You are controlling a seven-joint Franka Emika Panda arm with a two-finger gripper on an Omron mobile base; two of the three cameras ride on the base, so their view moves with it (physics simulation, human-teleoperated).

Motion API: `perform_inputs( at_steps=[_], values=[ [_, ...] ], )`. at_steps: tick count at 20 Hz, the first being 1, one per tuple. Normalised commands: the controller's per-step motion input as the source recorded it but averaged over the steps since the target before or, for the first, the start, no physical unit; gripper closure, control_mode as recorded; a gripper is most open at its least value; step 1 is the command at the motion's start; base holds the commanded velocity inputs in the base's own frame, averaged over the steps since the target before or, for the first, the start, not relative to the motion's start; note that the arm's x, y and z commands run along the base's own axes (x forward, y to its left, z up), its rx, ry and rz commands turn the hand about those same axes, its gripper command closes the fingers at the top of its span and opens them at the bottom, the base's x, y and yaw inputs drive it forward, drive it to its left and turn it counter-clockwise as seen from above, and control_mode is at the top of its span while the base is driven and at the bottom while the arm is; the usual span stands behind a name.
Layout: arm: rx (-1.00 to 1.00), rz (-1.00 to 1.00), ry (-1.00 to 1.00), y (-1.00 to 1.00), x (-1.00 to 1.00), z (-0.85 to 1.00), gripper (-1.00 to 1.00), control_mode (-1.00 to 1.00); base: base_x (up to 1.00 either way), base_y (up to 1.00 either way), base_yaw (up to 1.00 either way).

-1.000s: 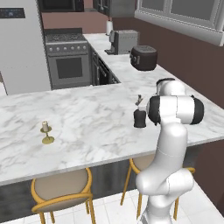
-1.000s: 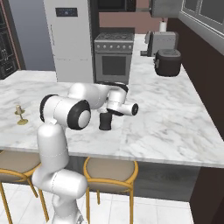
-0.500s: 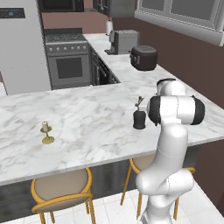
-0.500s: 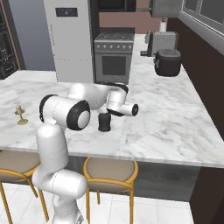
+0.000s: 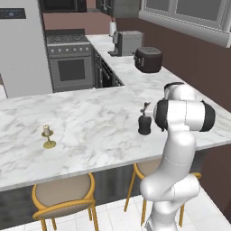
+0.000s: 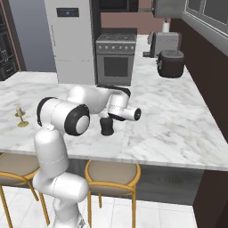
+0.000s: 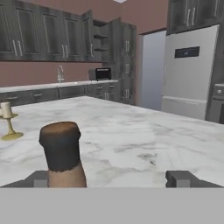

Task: Get the candle and the liquor from the cabinet and move them to the dining counter.

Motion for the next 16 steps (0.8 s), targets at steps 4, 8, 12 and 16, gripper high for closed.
perform_inputs(
  at_steps=[4,8,12,16],
  values=[
    [0.00,0.00,0.00,0.00,-0.26,0.00,-1.00,-1.00,0.00,0.00,0.00],
    [0.00,0.00,0.00,0.00,-0.34,0.22,-1.00,-1.00,0.00,0.00,0.00],
    [0.00,0.00,0.00,0.00,-0.29,0.40,-1.00,-1.00,0.00,0.00,0.00],
    [0.00,-0.04,0.00,0.00,-0.20,0.52,-1.00,-1.00,0.00,0.00,0.00]
  ],
)
